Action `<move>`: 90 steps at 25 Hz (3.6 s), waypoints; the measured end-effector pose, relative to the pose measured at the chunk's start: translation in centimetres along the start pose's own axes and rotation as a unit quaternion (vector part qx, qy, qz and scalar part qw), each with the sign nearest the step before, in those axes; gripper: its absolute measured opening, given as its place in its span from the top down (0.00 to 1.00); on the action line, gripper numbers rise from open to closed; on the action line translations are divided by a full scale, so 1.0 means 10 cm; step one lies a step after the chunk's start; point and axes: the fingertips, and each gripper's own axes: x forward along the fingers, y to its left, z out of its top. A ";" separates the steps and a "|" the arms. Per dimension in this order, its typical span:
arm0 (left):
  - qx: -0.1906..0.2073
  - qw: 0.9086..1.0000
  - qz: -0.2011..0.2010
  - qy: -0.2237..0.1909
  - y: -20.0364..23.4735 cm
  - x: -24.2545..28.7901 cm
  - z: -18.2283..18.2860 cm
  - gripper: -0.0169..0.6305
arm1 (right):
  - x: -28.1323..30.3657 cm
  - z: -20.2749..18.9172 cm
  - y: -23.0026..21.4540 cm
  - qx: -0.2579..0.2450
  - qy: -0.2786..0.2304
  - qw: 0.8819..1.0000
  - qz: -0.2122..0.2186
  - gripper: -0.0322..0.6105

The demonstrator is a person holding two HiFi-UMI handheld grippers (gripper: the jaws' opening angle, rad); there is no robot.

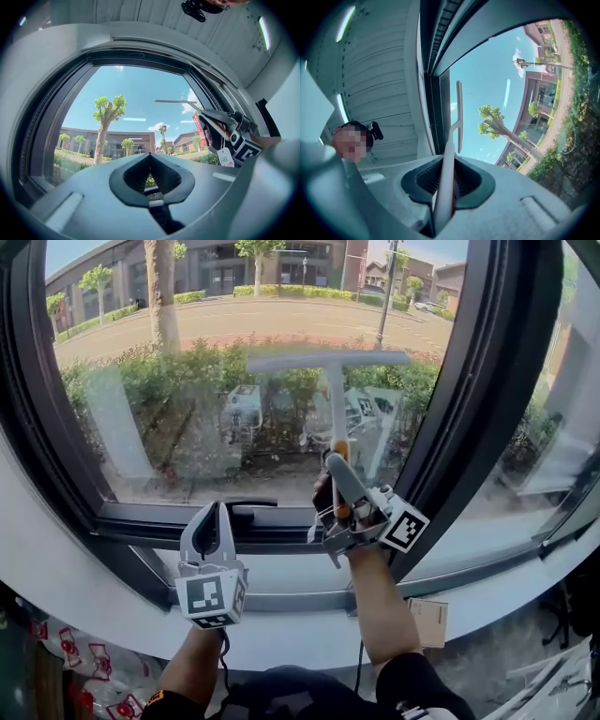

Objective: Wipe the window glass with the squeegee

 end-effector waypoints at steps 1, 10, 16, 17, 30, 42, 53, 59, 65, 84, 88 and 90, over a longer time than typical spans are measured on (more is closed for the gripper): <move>-0.001 1.000 0.001 -0.001 -0.03 -0.01 -0.02 0.95 | -0.03 0.00 0.00 0.000 0.002 1.000 -0.001 0.87; -0.007 1.000 0.008 0.000 -0.28 -0.06 -0.06 0.95 | -0.16 0.09 0.02 0.002 0.025 1.000 -0.008 0.87; 0.020 0.999 0.016 -0.023 -0.26 0.01 0.18 0.95 | 0.00 0.41 0.19 -0.008 0.024 1.000 0.016 0.87; 0.028 0.999 0.017 -0.032 -0.26 0.03 0.26 0.95 | 0.08 0.52 0.22 -0.016 0.025 0.999 0.021 0.87; 0.084 0.990 0.004 -0.110 -0.34 0.21 1.17 0.95 | 1.39 1.88 0.74 -0.116 0.029 0.990 0.072 0.87; 0.069 0.992 0.005 -0.108 -0.28 0.25 1.06 0.95 | 1.53 2.00 0.81 -0.122 0.004 0.991 0.063 0.87; 0.046 0.996 -0.023 -0.076 -0.35 0.17 0.76 0.95 | 0.93 1.60 0.54 -0.032 -0.030 0.999 0.030 0.87; 0.037 0.998 -0.028 -0.035 -0.17 -0.05 0.43 0.95 | 0.30 1.08 0.37 0.008 -0.050 0.999 0.005 0.87; 0.012 1.000 -0.019 0.001 -0.02 -0.15 0.13 0.95 | -0.14 0.75 0.21 0.023 -0.042 0.999 -0.023 0.87; 0.026 0.994 0.105 0.031 0.89 -0.69 -0.17 0.95 | 0.27 -0.58 0.44 -0.073 0.028 0.997 -0.005 0.87; 0.017 0.991 0.129 0.030 1.59 -0.93 -0.12 0.95 | 0.86 -1.30 0.51 -0.051 0.049 0.997 0.003 0.87; 0.034 0.990 0.132 0.029 1.93 -1.03 -0.03 0.95 | 1.21 -1.61 0.57 -0.054 0.063 0.996 0.013 0.87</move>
